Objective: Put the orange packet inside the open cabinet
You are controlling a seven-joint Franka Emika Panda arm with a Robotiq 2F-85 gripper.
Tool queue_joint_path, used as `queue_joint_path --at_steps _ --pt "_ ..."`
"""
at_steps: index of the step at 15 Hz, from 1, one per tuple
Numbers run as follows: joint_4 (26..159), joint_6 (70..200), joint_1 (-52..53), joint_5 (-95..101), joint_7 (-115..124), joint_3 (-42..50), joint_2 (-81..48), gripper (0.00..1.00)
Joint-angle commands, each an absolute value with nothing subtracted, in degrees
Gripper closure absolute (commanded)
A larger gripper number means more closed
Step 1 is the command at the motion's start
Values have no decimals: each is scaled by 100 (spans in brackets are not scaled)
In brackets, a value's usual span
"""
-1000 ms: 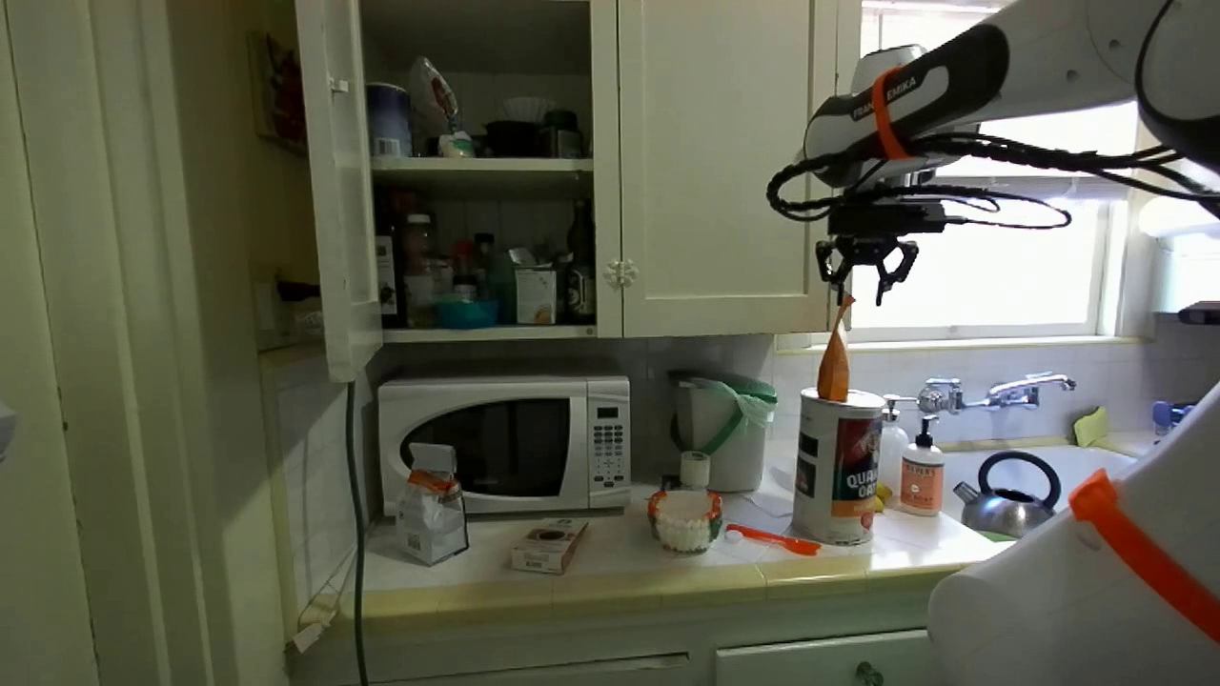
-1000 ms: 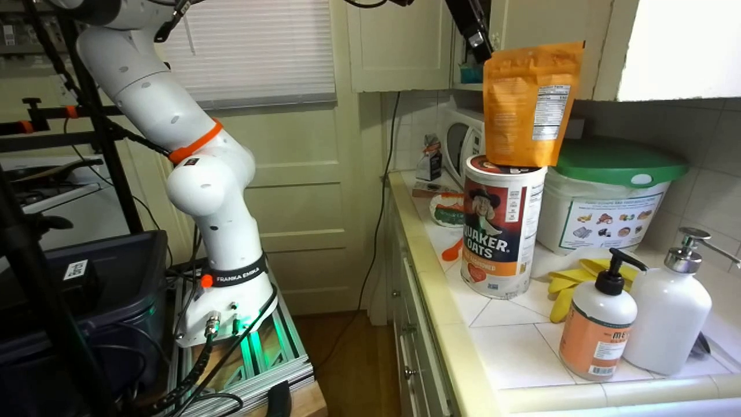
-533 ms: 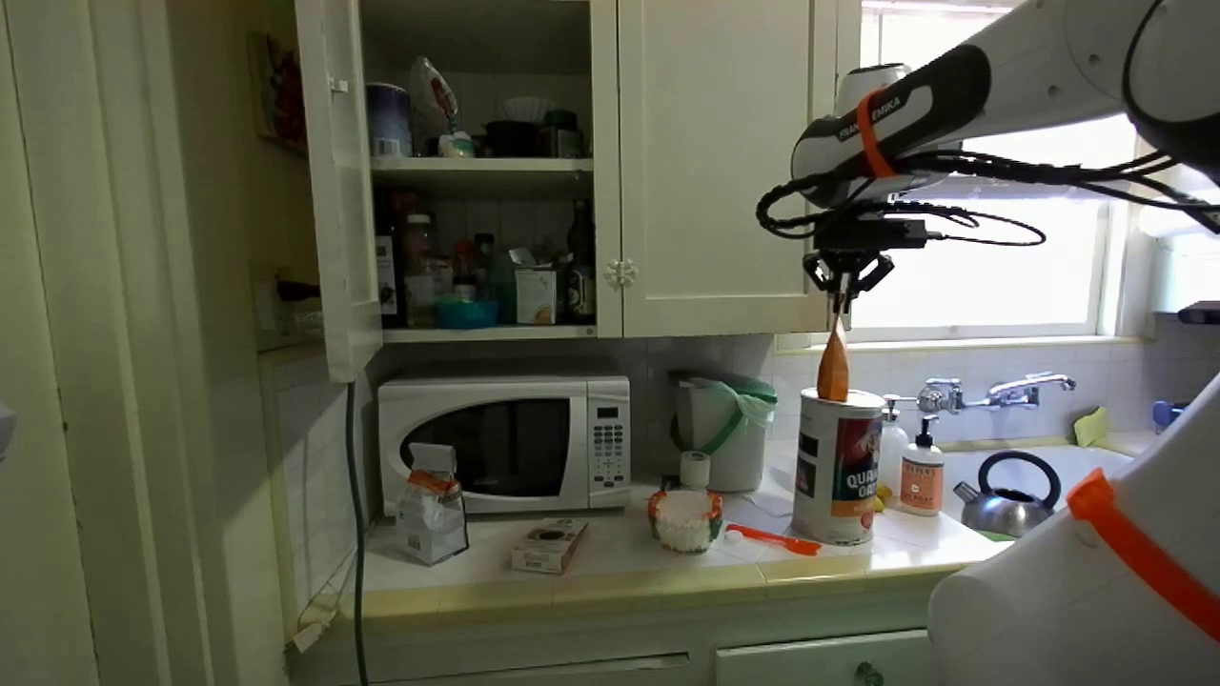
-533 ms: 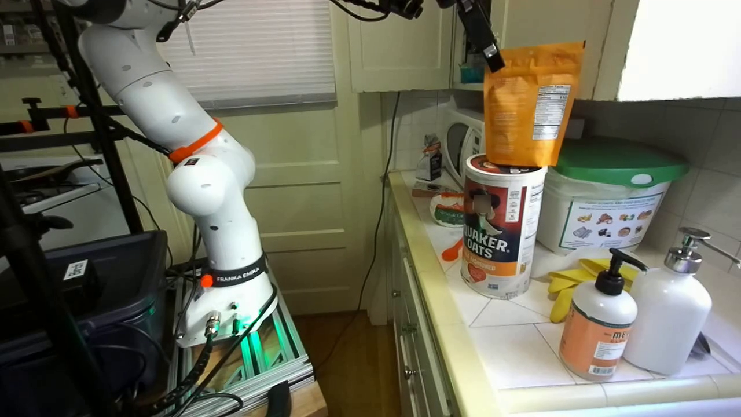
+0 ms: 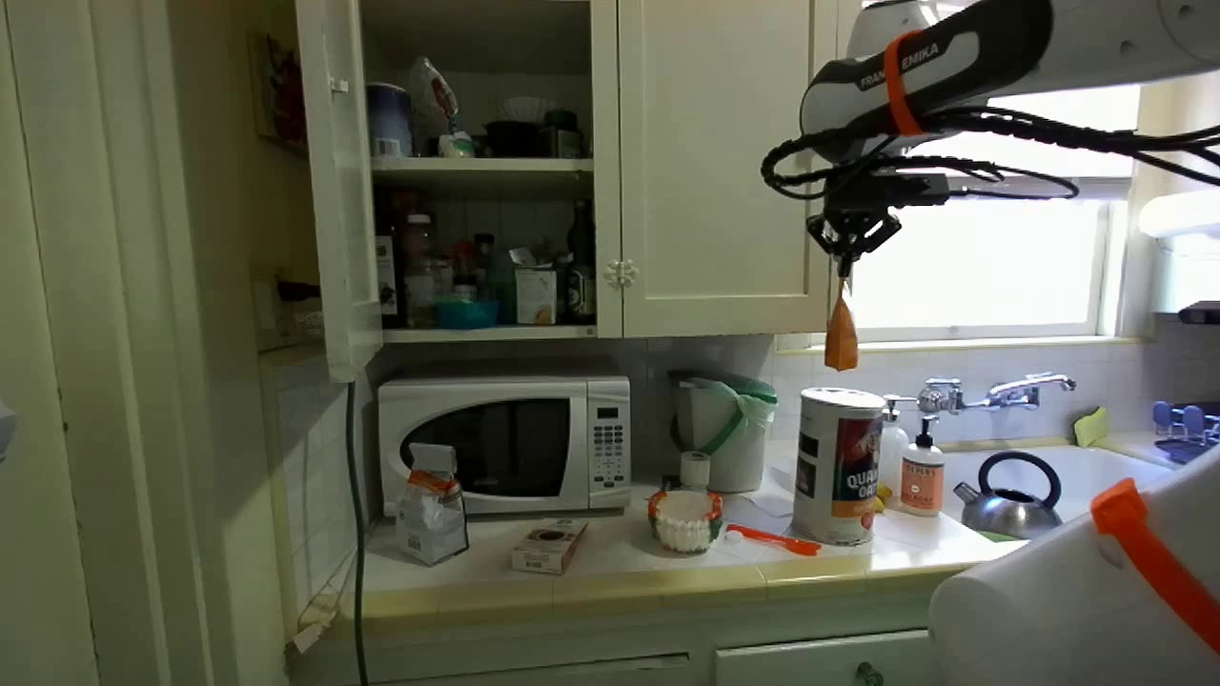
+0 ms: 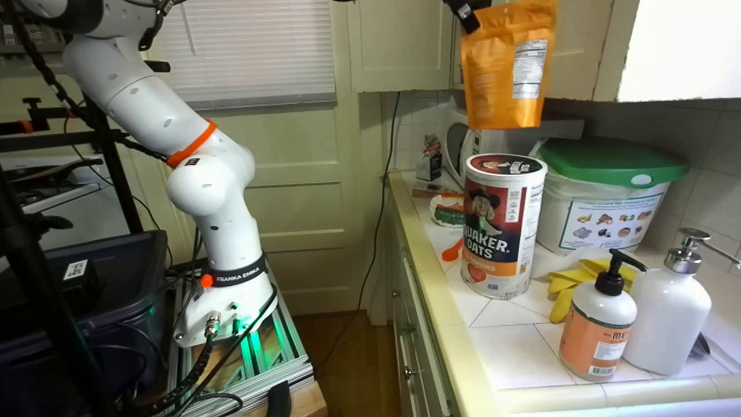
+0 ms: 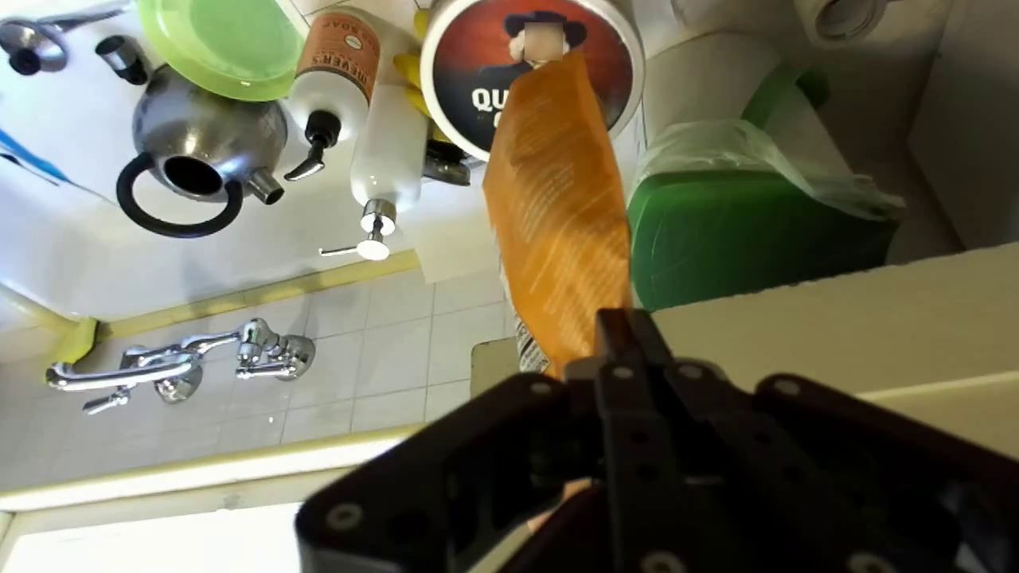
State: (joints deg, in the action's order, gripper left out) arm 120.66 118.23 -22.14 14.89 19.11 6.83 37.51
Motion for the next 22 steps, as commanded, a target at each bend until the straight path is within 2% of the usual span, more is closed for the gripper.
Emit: queue_joint_path --at_steps 1,6,13,14,22 --pt "12135 10810 -1721 1196 1127 640 4525 100" --pt "11861 9763 -974 1130 574 106 4941 100" --pt "10538 10020 17 1059 -397 -187 4345 100" --pt "11027 9975 -203 1215 -20 -289 4660 99" --pt "10535 10334 -11 1351 -385 -317 4232 100"
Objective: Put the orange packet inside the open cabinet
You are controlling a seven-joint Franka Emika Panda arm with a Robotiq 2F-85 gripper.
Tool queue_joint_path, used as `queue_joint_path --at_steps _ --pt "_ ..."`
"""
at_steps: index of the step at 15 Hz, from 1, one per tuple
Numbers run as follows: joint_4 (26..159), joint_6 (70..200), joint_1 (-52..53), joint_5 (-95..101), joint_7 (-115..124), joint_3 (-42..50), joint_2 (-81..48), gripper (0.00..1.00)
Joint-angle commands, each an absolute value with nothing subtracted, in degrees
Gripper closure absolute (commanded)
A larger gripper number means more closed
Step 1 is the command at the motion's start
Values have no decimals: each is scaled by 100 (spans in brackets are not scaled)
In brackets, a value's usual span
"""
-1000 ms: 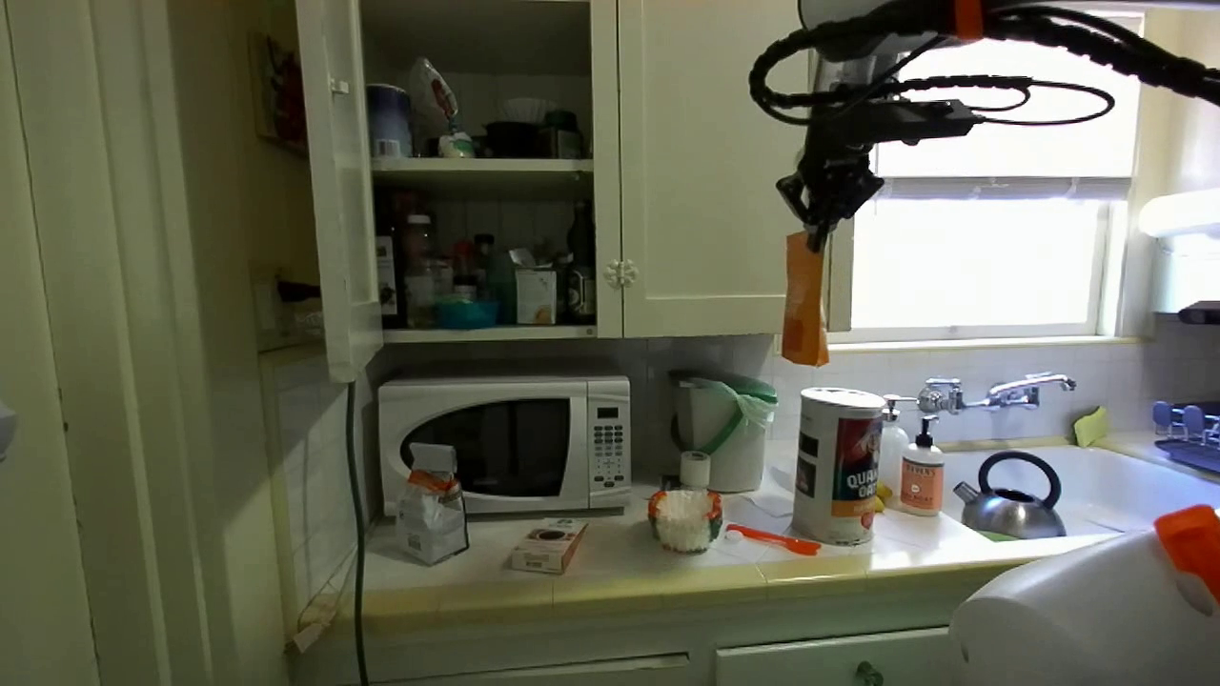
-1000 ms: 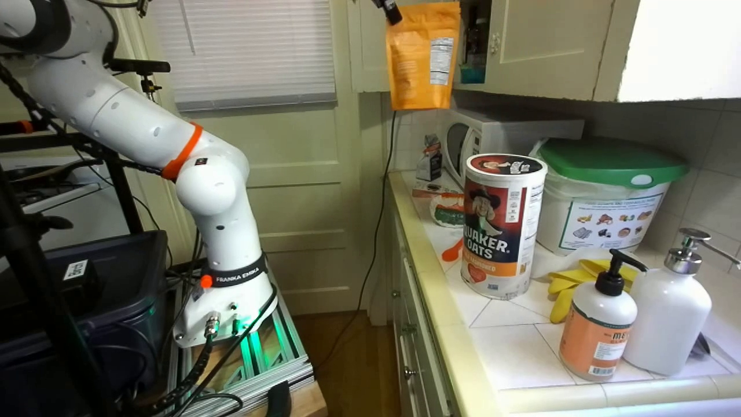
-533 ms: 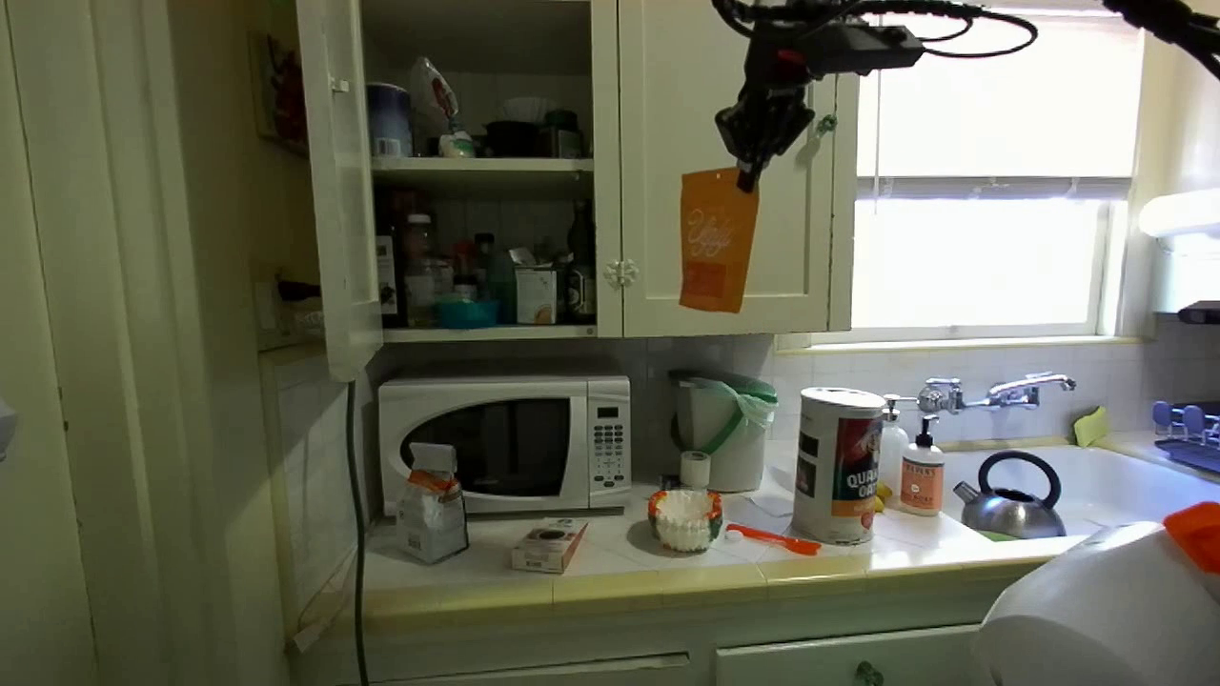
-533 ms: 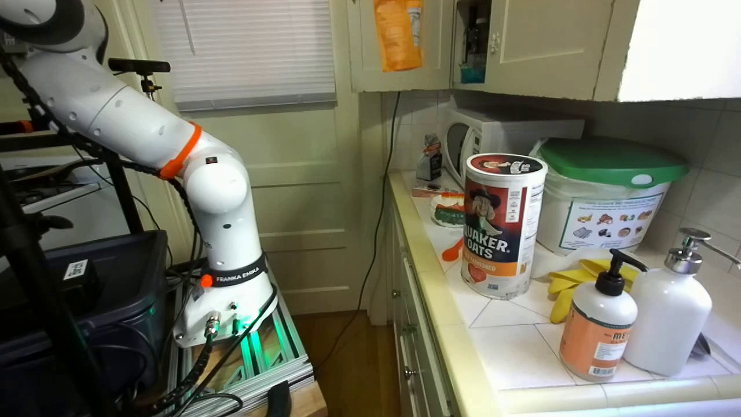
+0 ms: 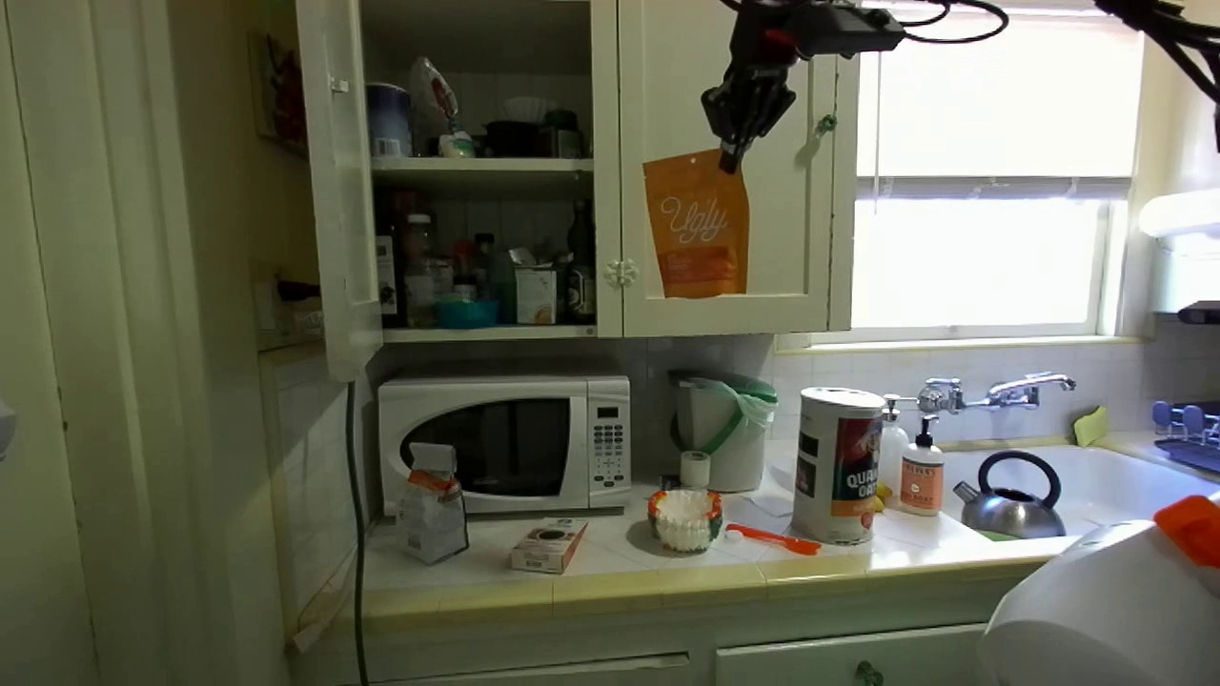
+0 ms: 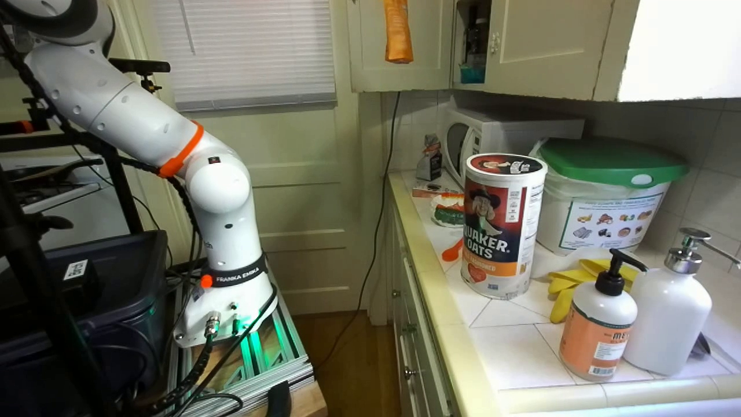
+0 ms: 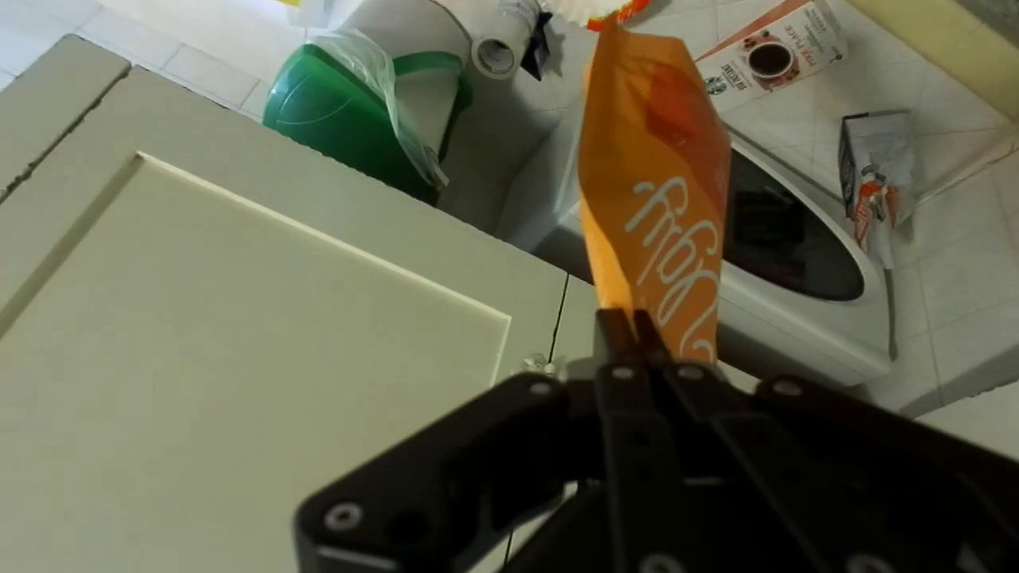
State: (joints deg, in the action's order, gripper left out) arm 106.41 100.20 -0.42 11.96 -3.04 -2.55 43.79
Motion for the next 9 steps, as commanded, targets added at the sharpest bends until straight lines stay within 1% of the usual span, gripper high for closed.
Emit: queue_joint_path --at_steps 1,4,9 --pt "10370 10592 34 1379 -410 -387 4063 100" --pt "9637 11489 7 1535 -433 -674 3416 100" --pt "8079 12660 -404 2164 -264 -951 2105 100"
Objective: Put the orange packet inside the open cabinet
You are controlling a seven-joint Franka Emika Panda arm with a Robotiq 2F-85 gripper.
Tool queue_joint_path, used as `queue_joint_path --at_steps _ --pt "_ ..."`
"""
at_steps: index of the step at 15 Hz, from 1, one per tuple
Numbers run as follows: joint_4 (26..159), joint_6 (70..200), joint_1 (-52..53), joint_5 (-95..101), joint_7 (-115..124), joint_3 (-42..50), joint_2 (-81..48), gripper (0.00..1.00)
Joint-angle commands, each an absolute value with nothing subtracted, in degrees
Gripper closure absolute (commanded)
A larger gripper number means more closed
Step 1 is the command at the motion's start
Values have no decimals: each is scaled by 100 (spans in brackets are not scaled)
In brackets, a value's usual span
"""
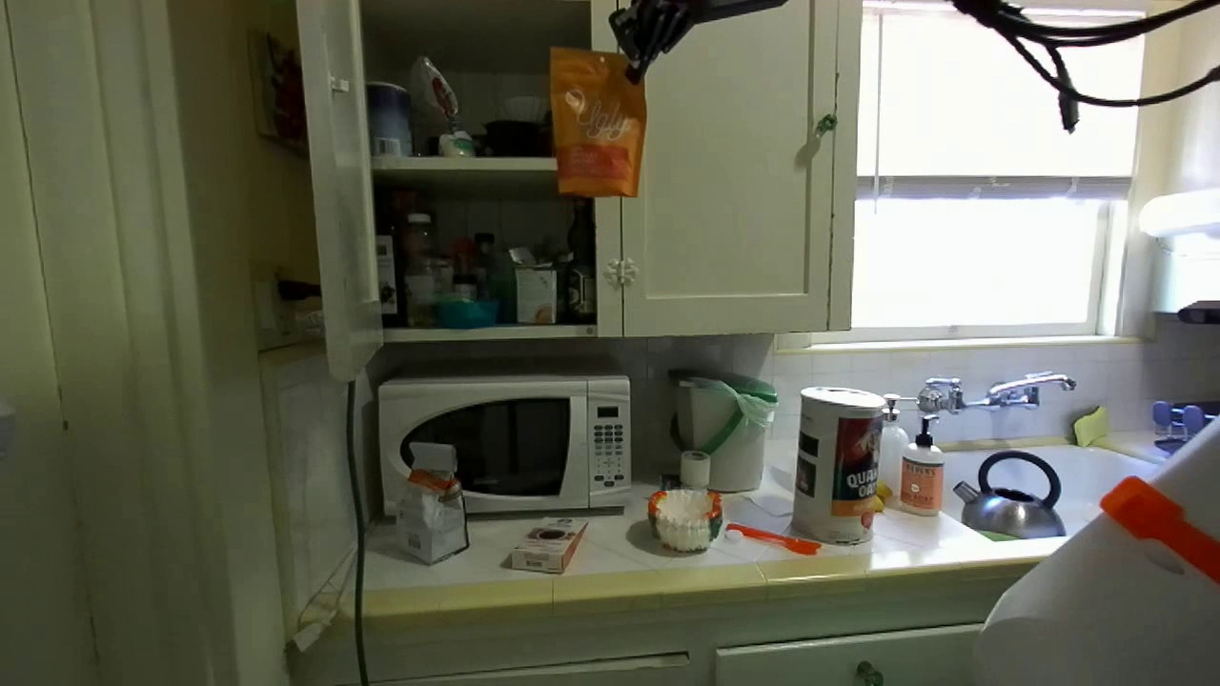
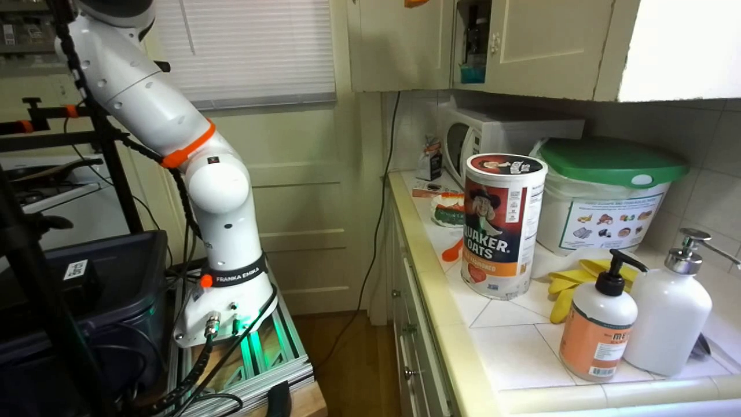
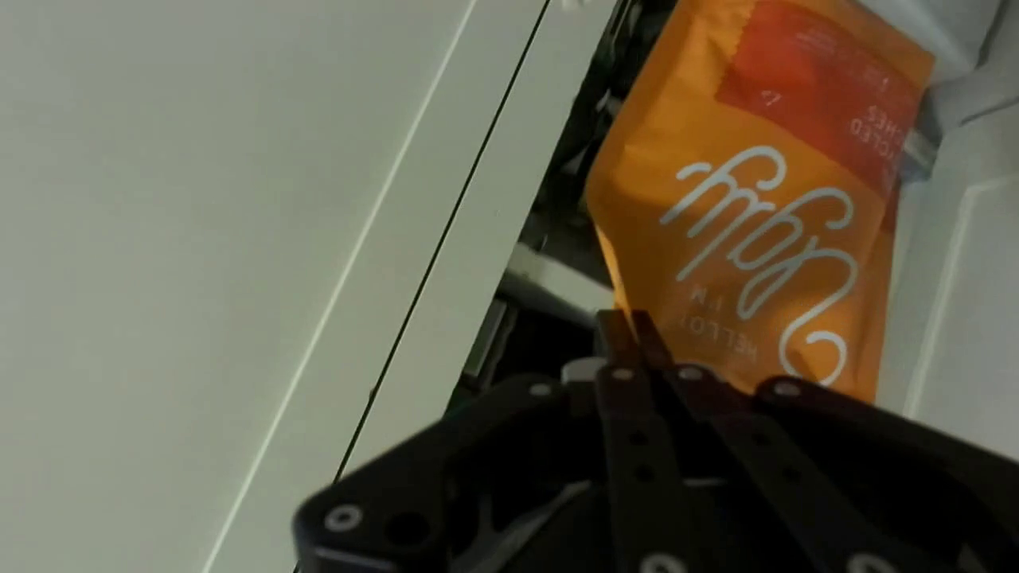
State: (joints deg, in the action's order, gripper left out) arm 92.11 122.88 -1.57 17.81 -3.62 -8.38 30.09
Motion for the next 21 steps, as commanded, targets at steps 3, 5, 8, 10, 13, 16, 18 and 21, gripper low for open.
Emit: queue_joint_path --at_steps 3,5,8,10,13,16,18,21 --pt "7144 13129 -588 2550 -23 -1030 1294 100" --pt "6548 13276 -436 2409 241 -1033 803 100" --pt "6996 13283 -486 2336 103 -991 995 99" --pt "6823 13283 -477 2336 130 -1026 859 99" --pt "6924 13303 -428 2394 300 -1130 853 100" --pt "6785 13400 -346 2705 620 -1475 626 100" --pt "6565 13535 -380 3284 1045 -1720 406 100" --pt "6073 13404 -31 4257 1773 -1569 48 100"
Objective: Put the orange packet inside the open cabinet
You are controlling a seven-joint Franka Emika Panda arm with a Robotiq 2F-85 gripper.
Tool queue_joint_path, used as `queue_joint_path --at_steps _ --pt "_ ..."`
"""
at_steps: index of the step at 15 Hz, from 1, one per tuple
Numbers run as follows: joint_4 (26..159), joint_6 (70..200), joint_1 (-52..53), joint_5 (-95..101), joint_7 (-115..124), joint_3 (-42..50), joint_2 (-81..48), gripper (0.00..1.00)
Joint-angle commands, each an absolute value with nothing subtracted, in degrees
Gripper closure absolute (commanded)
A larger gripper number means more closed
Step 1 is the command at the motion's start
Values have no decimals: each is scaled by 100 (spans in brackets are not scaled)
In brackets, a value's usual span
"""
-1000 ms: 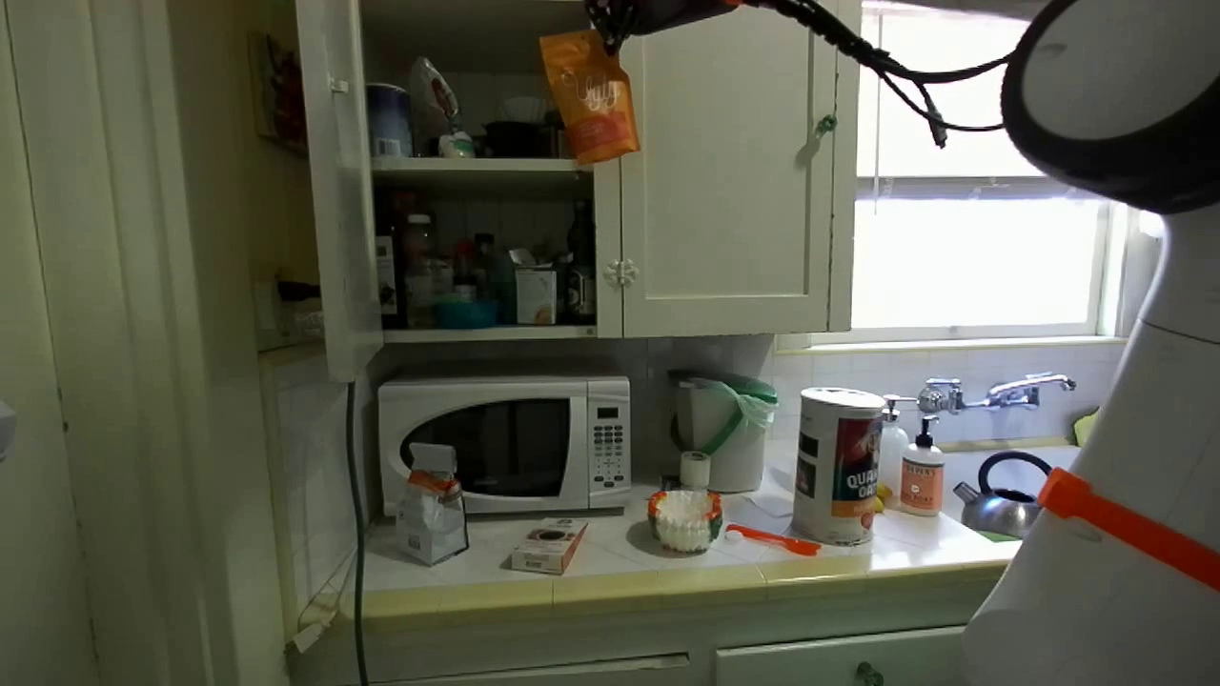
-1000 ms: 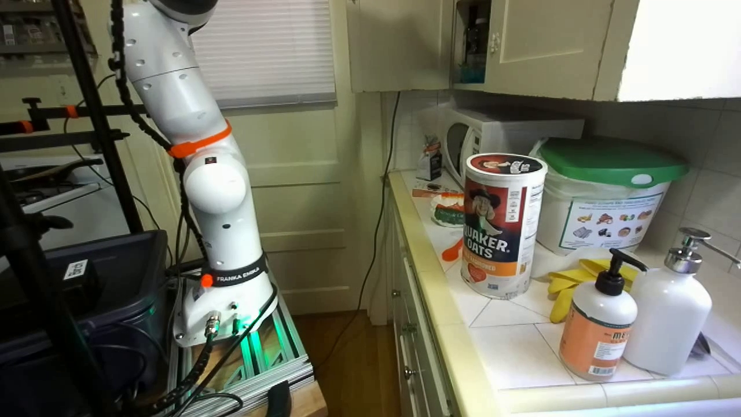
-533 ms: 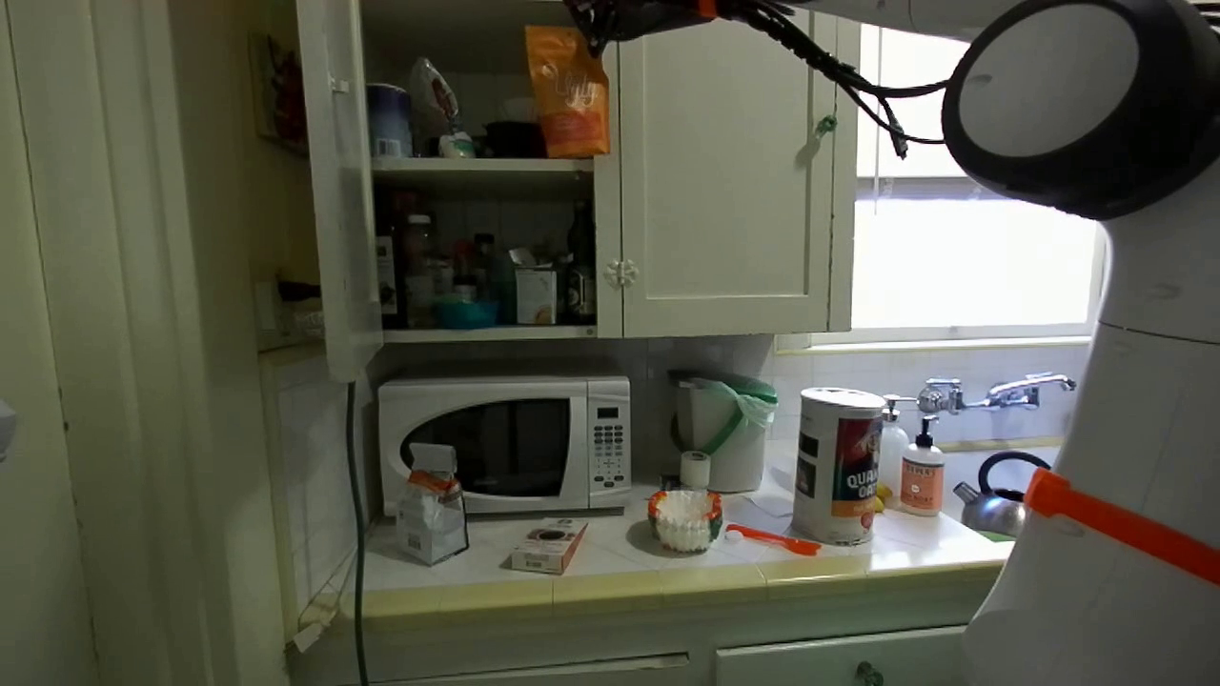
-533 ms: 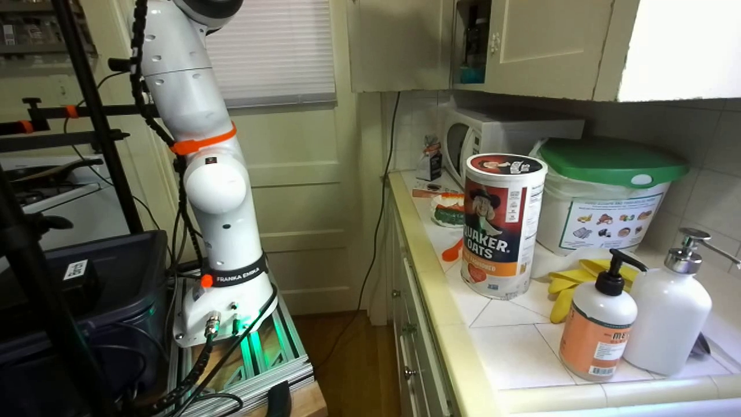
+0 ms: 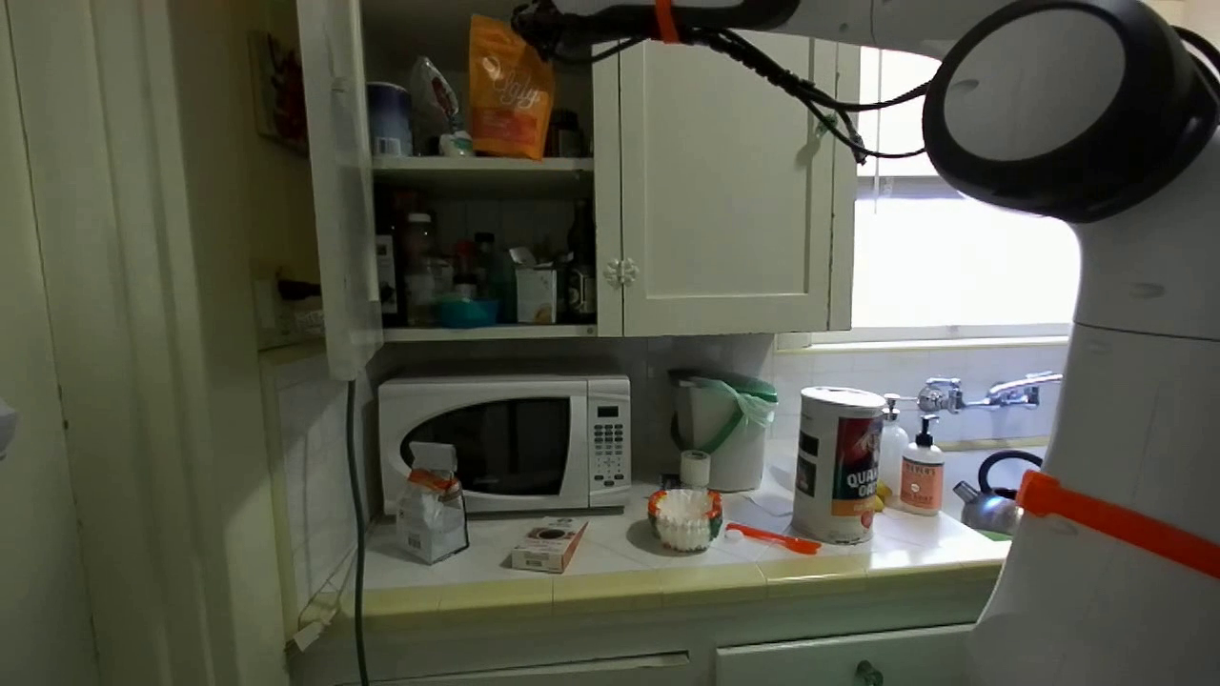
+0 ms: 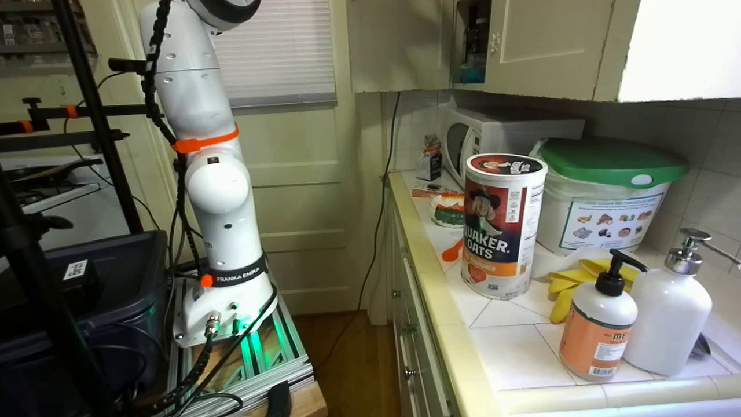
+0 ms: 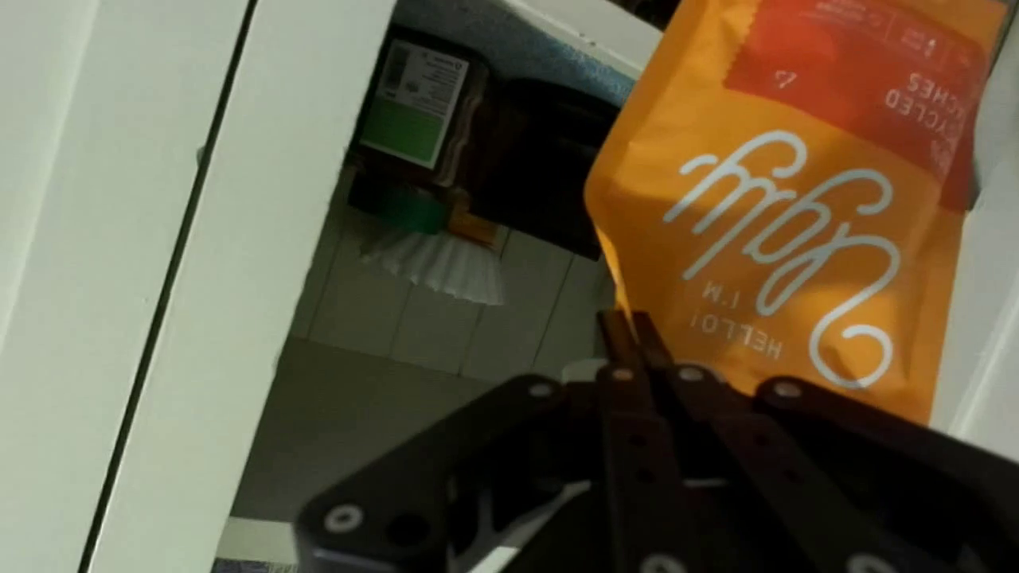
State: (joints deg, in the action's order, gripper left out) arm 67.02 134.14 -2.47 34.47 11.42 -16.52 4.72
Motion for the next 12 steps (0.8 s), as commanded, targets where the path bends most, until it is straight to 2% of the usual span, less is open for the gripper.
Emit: queue_joint_path --at_steps 1,12 --pt "5922 13351 37 4570 1985 -1509 -59 100" --pt "4332 13320 313 6697 3815 -1565 -1300 100"
